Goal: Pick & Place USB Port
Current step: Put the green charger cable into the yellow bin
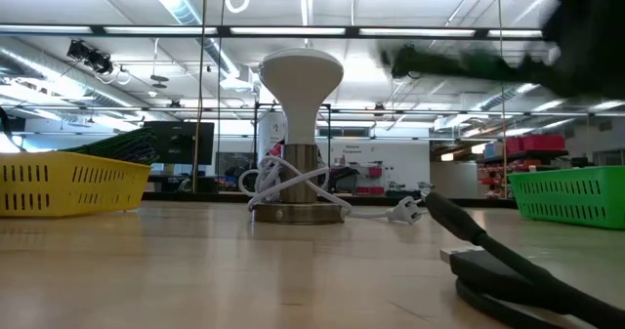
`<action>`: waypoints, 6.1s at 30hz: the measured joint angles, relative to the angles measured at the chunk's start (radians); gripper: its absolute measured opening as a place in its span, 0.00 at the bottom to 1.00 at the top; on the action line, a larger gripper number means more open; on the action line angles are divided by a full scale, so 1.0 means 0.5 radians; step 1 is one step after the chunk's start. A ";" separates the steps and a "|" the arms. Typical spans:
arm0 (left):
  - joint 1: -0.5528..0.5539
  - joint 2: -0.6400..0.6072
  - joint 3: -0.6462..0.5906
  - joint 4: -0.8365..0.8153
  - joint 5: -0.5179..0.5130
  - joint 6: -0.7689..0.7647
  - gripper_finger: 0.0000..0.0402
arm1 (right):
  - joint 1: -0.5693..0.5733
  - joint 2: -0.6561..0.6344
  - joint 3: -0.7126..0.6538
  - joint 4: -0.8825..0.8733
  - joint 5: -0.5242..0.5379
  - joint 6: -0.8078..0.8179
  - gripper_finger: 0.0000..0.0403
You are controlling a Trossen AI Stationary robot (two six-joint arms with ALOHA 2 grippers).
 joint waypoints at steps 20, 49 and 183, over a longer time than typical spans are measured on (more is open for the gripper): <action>0.126 0.000 0.000 1.632 0.150 1.394 0.19 | -0.060 -0.705 0.134 0.732 0.664 -0.900 0.00; 0.343 0.000 0.000 2.185 0.753 1.478 0.19 | -0.093 -0.639 0.133 0.907 0.611 -1.102 0.00; 0.543 0.891 0.002 0.540 0.529 0.846 0.47 | -0.259 0.263 0.133 0.586 0.028 -0.458 0.40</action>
